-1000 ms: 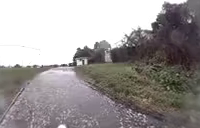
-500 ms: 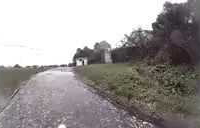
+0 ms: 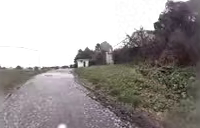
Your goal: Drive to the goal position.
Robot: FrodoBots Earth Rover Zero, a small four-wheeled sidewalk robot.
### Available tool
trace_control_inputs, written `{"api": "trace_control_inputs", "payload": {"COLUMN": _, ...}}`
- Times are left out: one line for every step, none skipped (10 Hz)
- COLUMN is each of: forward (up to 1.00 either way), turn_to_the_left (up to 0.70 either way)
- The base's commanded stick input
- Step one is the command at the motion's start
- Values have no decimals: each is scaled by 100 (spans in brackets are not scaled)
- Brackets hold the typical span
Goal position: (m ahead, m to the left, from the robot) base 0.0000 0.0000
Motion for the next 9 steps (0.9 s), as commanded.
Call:
{"api": "trace_control_inputs", "payload": {"forward": 0, "turn_to_the_left": 45}}
{"api": "trace_control_inputs", "payload": {"forward": 0, "turn_to_the_left": 45}}
{"api": "trace_control_inputs", "payload": {"forward": 0, "turn_to_the_left": 45}}
{"api": "trace_control_inputs", "payload": {"forward": 0, "turn_to_the_left": 45}}
{"api": "trace_control_inputs", "payload": {"forward": 0, "turn_to_the_left": 45}}
{"api": "trace_control_inputs", "payload": {"forward": 0, "turn_to_the_left": 45}}
{"api": "trace_control_inputs", "payload": {"forward": 0, "turn_to_the_left": 45}}
{"api": "trace_control_inputs", "payload": {"forward": 0, "turn_to_the_left": 45}}
{"api": "trace_control_inputs", "payload": {"forward": 0, "turn_to_the_left": 45}}
